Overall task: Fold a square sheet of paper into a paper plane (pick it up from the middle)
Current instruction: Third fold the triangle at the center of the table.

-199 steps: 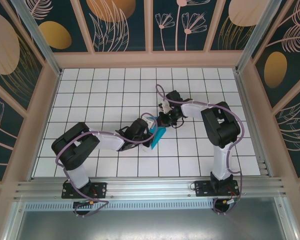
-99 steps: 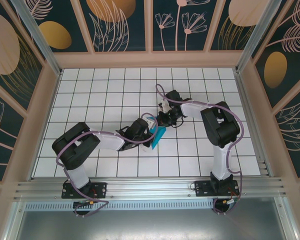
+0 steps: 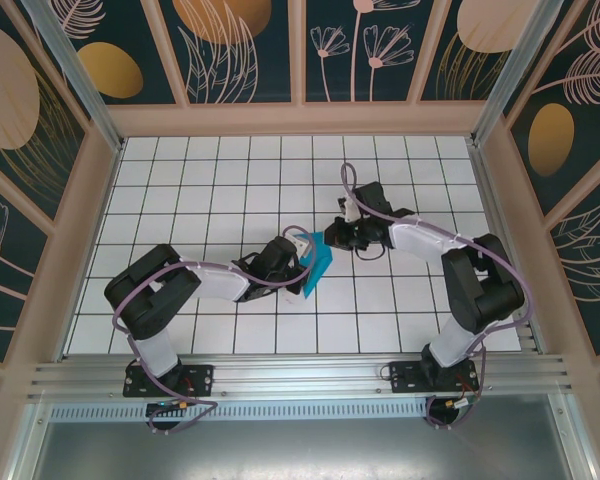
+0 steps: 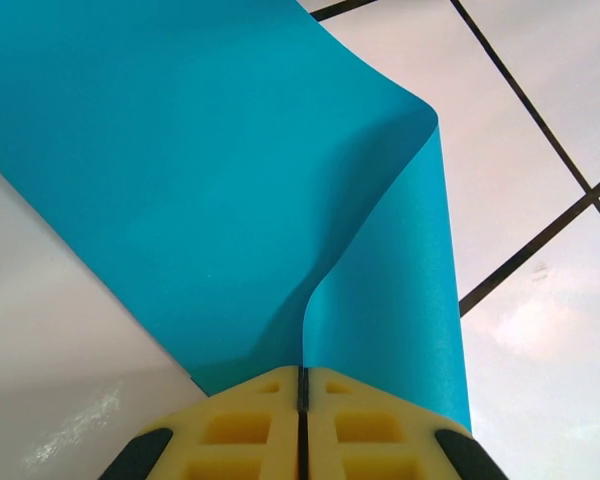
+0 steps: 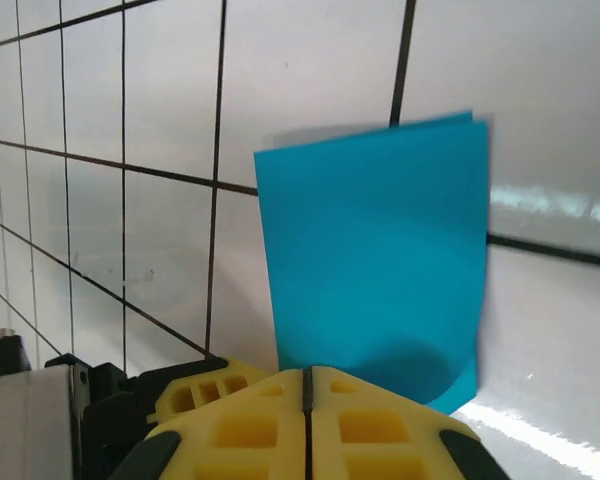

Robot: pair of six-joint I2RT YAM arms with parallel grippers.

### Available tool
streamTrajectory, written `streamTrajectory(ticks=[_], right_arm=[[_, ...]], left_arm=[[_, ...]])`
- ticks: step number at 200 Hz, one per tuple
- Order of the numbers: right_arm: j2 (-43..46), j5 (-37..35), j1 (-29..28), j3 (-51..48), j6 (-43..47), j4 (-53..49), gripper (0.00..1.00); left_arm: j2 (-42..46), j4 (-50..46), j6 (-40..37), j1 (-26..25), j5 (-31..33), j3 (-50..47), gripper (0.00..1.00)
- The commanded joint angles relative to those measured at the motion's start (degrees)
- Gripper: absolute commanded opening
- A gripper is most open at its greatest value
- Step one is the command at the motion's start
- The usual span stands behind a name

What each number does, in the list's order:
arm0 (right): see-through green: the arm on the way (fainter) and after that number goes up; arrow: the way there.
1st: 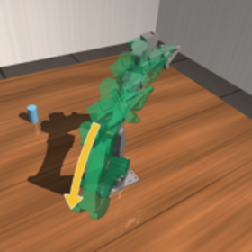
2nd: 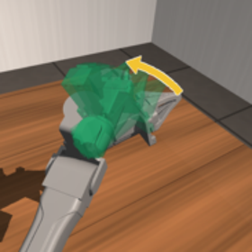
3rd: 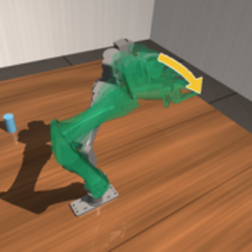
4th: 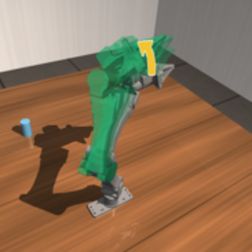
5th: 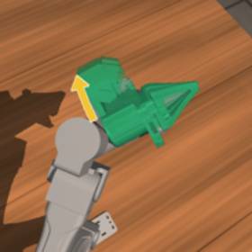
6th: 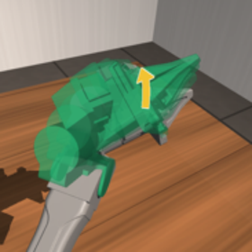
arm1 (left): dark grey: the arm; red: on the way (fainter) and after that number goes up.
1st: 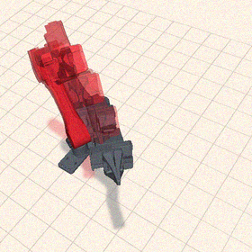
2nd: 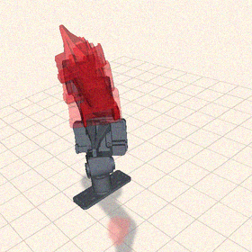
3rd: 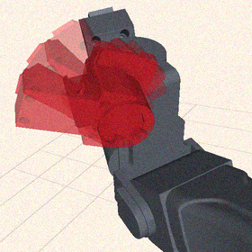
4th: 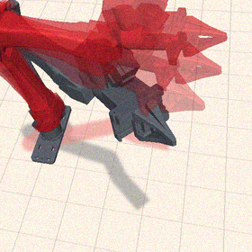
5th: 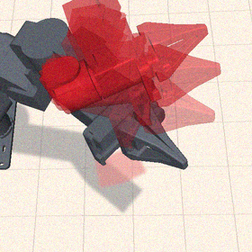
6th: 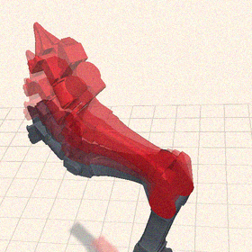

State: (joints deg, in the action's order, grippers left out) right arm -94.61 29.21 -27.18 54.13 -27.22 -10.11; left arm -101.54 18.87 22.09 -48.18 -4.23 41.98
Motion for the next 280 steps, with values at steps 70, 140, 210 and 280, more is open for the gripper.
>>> streamTrajectory(ticks=[70, 140, 210, 280], right_arm=[[-3.11, 4.47, -2.35, -8.13, -8.61, 13.29, 0.02], [-5.22, 1.51, -1.66, -10.20, -7.06, 12.09, 0.03], [-3.39, 2.69, -1.21, -10.08, -7.02, 12.48, 0.05], [-0.87, 4.34, 0.44, -9.34, -6.64, 12.73, 0.06]], left_arm=[[-1.97, -1.07, -0.70, 0.45, -1.51, 0.52, 0.11], [-2.15, -1.12, -0.59, 0.44, -1.50, 0.04, 0.11], [-2.34, -1.55, -0.55, 0.38, -1.38, -0.05, 0.10], [-1.34, -1.12, 0.68, 0.41, 0.13, -0.84, 0.02]])
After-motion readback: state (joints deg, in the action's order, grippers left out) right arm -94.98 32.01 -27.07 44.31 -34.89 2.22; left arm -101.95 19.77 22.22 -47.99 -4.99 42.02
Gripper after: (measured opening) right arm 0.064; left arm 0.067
